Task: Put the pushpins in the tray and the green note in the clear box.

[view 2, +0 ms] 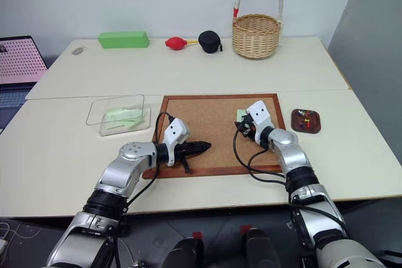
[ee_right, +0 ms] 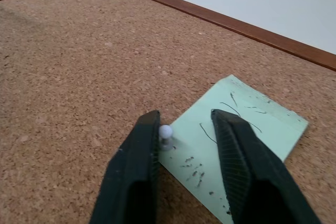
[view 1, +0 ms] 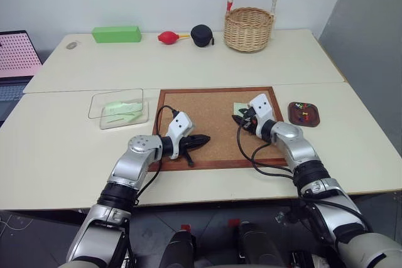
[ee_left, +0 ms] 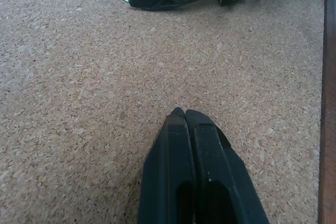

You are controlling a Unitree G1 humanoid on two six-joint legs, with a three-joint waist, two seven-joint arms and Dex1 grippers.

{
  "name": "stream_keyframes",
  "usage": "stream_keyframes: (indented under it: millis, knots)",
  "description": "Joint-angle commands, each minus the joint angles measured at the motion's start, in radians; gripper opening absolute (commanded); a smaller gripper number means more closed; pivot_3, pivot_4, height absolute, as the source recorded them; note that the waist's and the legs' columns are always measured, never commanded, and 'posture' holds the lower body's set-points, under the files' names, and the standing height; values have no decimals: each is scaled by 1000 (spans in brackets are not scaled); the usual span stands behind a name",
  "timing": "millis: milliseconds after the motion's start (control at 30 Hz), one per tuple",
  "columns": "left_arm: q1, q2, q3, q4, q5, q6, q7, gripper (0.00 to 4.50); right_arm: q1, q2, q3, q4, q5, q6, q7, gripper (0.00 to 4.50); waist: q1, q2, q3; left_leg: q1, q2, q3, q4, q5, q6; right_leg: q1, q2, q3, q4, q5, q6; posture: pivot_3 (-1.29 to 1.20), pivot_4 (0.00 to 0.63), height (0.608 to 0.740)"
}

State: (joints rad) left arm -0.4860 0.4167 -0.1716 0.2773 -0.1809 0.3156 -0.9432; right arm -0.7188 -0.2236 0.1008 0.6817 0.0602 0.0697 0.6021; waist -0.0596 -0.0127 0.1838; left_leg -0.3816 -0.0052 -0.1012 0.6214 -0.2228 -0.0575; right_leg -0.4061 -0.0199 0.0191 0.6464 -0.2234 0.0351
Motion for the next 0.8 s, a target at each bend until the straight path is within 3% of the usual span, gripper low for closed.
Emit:
stream_keyframes:
  millis: [33, 167, 800]
  knots:
    - [39, 31, -22, 27, 38, 37, 6, 0, -6, -18, -16, -27, -2, -26, 5, 691, 0, 0, 0, 0, 0, 0, 0, 0, 0, 0, 0, 0, 0, 0, 0, 0, 150, 740]
    - [41, 33, -24, 23, 39, 38, 6, 0, 14, -26, -17, -68, 4, -31, 27, 28, 1, 0, 0, 0, 0, 0, 0, 0, 0, 0, 0, 0, 0, 0, 0, 0, 150, 740]
    - [32, 16, -8, 23, 22, 28, 28, 0, 55, -64, -20, -332, 53, -15, 107, 28, 1, 0, 0, 1, 0, 0, -4, 0, 0, -1, 0, 0, -1, -1, -1, 0, 150, 740]
